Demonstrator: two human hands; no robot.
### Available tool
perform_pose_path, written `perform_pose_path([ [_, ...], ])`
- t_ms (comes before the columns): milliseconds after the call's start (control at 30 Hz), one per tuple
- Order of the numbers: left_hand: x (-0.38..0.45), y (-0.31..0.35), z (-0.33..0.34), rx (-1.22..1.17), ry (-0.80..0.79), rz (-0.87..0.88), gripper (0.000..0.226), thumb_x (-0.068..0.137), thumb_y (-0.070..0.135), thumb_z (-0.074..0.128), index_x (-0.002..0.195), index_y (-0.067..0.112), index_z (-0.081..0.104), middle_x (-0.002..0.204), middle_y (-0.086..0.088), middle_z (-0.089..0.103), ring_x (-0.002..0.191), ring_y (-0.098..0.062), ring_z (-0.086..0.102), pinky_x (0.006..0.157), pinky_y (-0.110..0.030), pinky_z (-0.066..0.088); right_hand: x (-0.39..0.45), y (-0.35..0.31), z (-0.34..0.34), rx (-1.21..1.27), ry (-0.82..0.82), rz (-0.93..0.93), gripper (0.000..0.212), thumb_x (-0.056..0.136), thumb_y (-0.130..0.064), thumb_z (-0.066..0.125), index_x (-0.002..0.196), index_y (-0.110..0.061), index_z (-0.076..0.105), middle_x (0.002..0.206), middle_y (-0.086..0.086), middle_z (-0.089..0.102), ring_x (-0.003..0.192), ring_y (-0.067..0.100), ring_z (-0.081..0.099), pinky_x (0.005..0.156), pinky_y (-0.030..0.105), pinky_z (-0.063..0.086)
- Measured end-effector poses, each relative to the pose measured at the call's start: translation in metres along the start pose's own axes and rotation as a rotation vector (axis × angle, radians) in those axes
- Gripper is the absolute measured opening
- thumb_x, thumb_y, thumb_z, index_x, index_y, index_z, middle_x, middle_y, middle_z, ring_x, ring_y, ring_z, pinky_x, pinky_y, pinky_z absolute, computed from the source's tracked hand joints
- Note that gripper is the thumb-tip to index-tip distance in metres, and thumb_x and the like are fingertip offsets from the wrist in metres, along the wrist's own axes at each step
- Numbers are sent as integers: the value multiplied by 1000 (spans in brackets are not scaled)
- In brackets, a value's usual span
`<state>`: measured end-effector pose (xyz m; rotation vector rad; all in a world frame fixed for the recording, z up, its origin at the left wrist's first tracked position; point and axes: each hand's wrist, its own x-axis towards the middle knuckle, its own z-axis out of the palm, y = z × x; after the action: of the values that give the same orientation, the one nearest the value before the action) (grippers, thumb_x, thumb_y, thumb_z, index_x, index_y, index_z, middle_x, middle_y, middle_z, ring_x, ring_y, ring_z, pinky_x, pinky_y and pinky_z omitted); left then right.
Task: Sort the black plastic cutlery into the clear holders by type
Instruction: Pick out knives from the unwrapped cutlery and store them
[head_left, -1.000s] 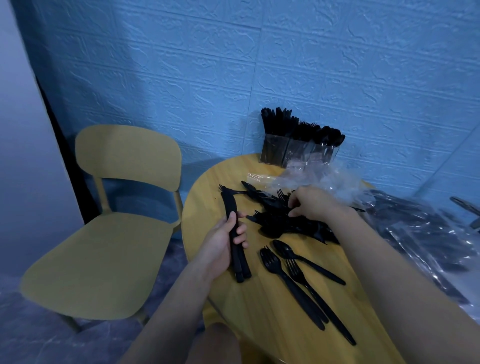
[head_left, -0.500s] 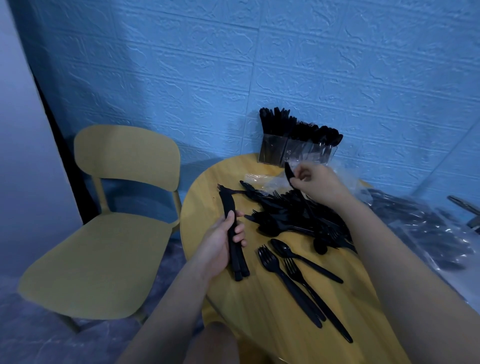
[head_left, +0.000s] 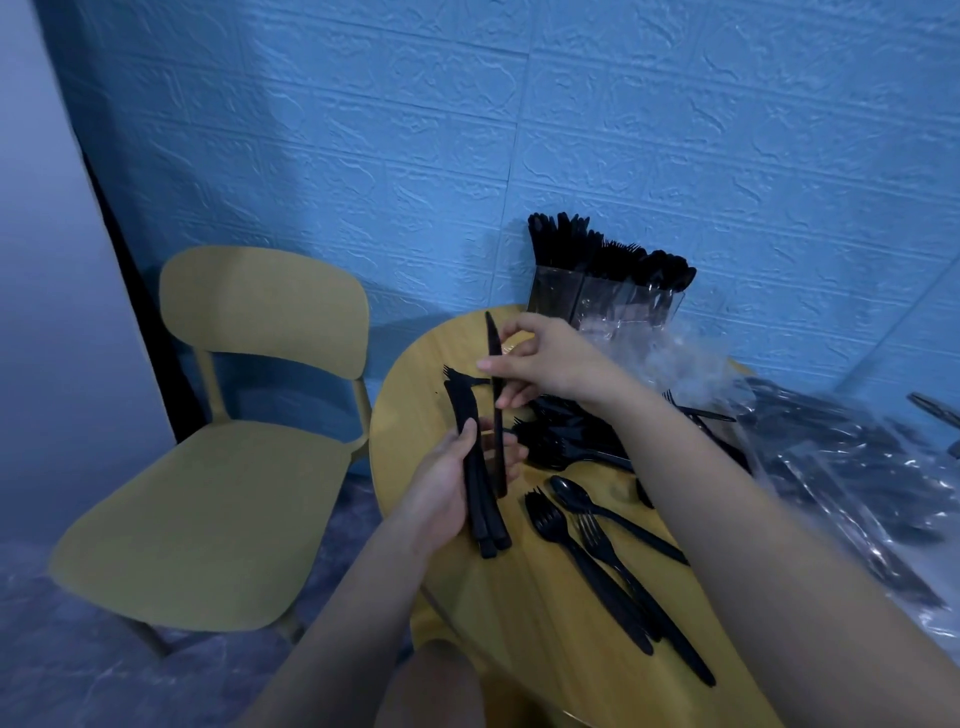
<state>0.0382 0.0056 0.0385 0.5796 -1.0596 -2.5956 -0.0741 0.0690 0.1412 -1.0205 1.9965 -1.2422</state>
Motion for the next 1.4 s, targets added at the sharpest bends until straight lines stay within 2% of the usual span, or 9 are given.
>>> perform_pose_path([
  [133, -1, 2, 4, -25, 12, -4, 33, 102, 31, 36, 110, 4, 54, 77, -12, 68, 63, -23, 69, 60, -31, 59, 19, 12, 18, -159, 26, 61, 19, 84, -19, 72, 80, -14, 54, 63, 11, 66, 47, 11, 60, 48, 21, 47],
  [233, 1, 1, 5, 57, 3, 3, 46, 99, 45, 31, 108, 7, 55, 74, -6, 65, 53, -15, 61, 53, -27, 55, 26, 22, 23, -403, 62, 52, 24, 82, -29, 73, 70, -20, 54, 64, 1, 61, 53, 7, 52, 54, 20, 40],
  [333, 2, -2, 0, 140, -12, 39, 32, 99, 38, 39, 106, 10, 52, 73, -3, 58, 50, -8, 49, 51, -23, 48, 28, 29, 25, -559, 58, 12, 28, 80, -38, 73, 76, -16, 57, 70, -4, 55, 63, 7, 48, 56, 20, 36],
  [467, 1, -3, -4, 128, -56, 52, 17, 100, 24, 44, 108, 10, 51, 70, 0, 51, 51, -8, 44, 53, -23, 42, 31, 33, 13, -668, 121, -21, 26, 87, -36, 65, 94, -12, 67, 89, 2, 61, 83, 16, 56, 71, 27, 47],
  [633, 2, 0, -5, 44, -9, 17, 15, 100, 19, 42, 106, 10, 52, 68, -2, 50, 52, -10, 45, 55, -25, 42, 32, 45, 9, -1161, -184, 75, 27, 85, -33, 67, 108, -19, 65, 108, 1, 61, 101, 20, 53, 88, 32, 40],
  [733, 3, 0, -4, 24, 14, 16, 15, 100, 18, 42, 108, 9, 52, 67, -3, 50, 52, -11, 45, 55, -26, 42, 33, 46, 13, -1269, -209, 68, 24, 86, -31, 64, 107, -19, 65, 105, 1, 60, 105, 21, 50, 96, 37, 29],
  [900, 3, 0, -3, 2, 20, 13, 15, 100, 17, 42, 108, 8, 51, 66, -3, 50, 52, -11, 46, 56, -26, 43, 34, 45, 11, -1255, -263, 95, 20, 89, -28, 60, 107, -18, 61, 96, -2, 54, 97, 18, 48, 96, 35, 28],
  [1100, 5, -4, -7, 101, 11, 76, 18, 97, 22, 48, 110, 11, 51, 68, 1, 49, 52, -6, 43, 54, -23, 43, 34, 40, -1, -872, -47, 22, 10, 85, -13, 64, 92, -20, 61, 84, -8, 56, 87, 13, 56, 66, 21, 41],
  [1400, 7, -5, -9, 110, -2, 62, 20, 100, 26, 43, 106, 10, 53, 62, 3, 44, 50, -7, 37, 51, -23, 38, 18, 7, -34, -677, 312, -186, 9, 89, -16, 59, 94, -15, 66, 91, 4, 69, 87, 18, 63, 84, 32, 52],
])
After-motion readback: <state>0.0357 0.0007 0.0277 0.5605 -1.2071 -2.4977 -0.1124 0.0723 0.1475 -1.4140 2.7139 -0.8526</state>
